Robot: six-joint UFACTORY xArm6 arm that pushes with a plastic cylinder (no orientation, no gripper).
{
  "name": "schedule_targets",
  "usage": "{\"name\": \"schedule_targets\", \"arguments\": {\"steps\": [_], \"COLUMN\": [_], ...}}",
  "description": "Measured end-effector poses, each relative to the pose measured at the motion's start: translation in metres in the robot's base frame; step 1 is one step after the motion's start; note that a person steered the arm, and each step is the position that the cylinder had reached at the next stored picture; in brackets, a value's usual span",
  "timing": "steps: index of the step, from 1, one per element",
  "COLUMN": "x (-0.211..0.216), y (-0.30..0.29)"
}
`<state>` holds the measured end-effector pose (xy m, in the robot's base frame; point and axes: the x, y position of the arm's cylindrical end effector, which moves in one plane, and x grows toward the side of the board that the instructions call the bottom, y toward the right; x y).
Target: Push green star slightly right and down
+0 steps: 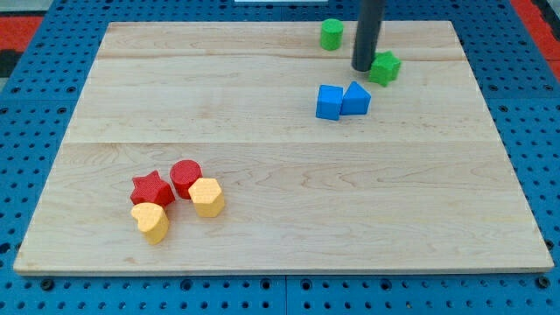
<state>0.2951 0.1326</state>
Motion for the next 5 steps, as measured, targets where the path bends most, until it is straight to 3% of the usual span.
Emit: {"name": "schedule_targets", "arguments": {"steps": [3,5], "x": [-0.026,-0.005], "y": [0.031,0.075]}}
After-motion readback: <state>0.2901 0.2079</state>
